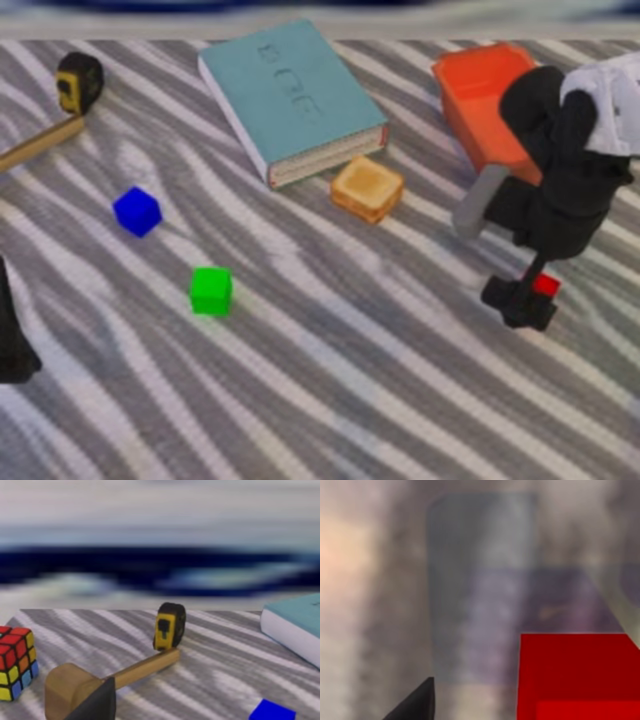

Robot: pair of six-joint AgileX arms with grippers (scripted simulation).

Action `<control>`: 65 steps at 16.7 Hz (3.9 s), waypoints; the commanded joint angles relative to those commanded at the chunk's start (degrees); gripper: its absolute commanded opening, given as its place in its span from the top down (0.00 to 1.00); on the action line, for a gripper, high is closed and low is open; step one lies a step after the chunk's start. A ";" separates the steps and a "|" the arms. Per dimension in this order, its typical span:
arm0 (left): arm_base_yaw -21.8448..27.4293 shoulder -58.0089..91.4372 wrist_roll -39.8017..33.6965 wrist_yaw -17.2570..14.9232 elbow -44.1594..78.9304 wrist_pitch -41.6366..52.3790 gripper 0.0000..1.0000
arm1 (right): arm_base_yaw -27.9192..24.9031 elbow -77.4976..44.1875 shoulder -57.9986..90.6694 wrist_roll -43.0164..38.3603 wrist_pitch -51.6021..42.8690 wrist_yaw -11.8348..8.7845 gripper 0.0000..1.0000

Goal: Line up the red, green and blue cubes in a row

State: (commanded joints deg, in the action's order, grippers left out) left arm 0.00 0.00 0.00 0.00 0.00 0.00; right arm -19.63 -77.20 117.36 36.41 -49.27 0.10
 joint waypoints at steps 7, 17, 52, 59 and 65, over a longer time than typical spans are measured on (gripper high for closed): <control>0.00 0.00 0.00 0.00 0.00 0.00 0.00 | -0.10 3.50 2.97 -0.07 5.91 0.02 0.00; 0.00 0.00 0.00 0.00 0.00 0.00 0.00 | -0.10 3.50 2.97 -0.07 5.91 0.02 0.75; 0.00 0.00 0.00 0.00 0.00 0.00 0.00 | -21.87 -26.27 6.60 -2.59 -19.57 -1.09 1.00; 0.00 0.00 0.00 0.00 0.00 0.00 0.00 | -37.90 -40.55 13.96 -4.25 -25.69 -0.98 1.00; 0.00 0.00 0.00 0.00 0.00 0.00 0.00 | -38.01 -39.61 13.83 -4.26 -24.68 -1.04 1.00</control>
State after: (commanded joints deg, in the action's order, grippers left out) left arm 0.00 0.00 0.00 0.00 0.00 0.00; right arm -57.63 -116.81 131.19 32.16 -73.95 -0.94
